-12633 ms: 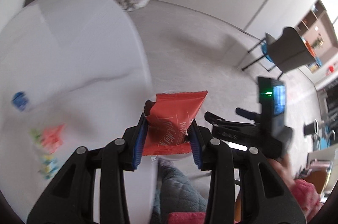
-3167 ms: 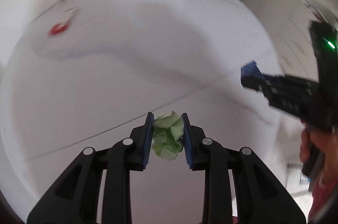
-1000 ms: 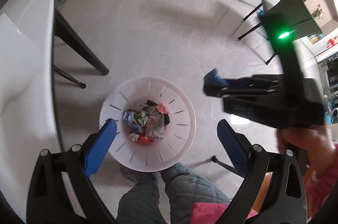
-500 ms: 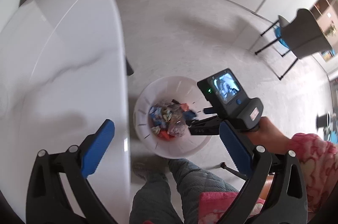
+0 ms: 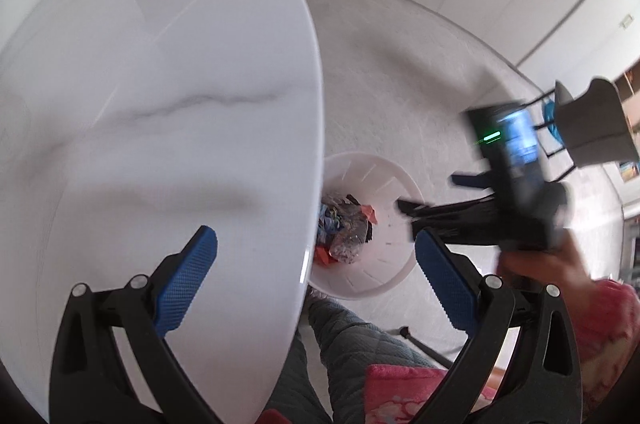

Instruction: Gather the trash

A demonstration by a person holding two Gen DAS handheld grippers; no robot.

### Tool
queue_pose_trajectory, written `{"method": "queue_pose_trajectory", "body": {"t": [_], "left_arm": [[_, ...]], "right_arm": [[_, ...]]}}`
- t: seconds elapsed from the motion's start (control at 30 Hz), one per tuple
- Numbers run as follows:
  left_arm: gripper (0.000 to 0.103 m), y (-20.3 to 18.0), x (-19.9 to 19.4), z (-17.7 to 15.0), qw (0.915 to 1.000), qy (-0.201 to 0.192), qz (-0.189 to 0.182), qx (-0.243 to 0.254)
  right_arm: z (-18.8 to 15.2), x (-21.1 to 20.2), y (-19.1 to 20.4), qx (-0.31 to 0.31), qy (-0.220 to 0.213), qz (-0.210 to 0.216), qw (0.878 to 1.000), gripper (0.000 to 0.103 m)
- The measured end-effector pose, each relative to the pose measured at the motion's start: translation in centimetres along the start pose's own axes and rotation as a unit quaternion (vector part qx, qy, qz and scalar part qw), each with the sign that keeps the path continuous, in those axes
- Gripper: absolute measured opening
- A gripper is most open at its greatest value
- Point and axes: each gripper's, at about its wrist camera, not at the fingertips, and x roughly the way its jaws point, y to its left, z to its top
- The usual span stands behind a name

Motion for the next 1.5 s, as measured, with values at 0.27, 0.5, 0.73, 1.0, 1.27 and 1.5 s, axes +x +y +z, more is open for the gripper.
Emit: {"method": "queue_pose_trajectory", "body": {"t": [0.27,0.5,0.73,1.0,1.27,1.5], "left_arm": [[0.095,4.4,-4.4,-0.6,0.9961,-0.031,0.03,-0.077],[0.095,11.1,-9.7,-4.1,0.9726,-0.07,0.1,-0.198],[0.095,16.3,-15.5,-9.3,0.9199,-0.105,0.166,-0.339],[0.095,19.1,-24.4,-11.8,0.8638,-0.181,0.23,-0.41],[0.095,18.7,-31.5,-8.8,0.8584,-0.225,0.244,-0.391],[0.095,19.7,-28.6,-5.2,0.8884,-0.199,0.2,-0.363]], "right_arm": [[5.2,-10.3,7.3,-0.071,-0.094,0.044,0.992,0.1],[7.6,-10.5,16.2,-0.171,-0.062,0.078,0.98,0.1],[7.5,-10.7,25.6,-0.275,-0.02,0.104,0.956,0.1],[7.9,-17.5,33.7,-0.361,-0.06,0.145,0.919,0.1],[9.7,-26.4,35.8,-0.377,-0.17,0.167,0.895,0.1],[11.0,-25.3,33.0,-0.33,-0.165,0.15,0.917,0.1]]}}
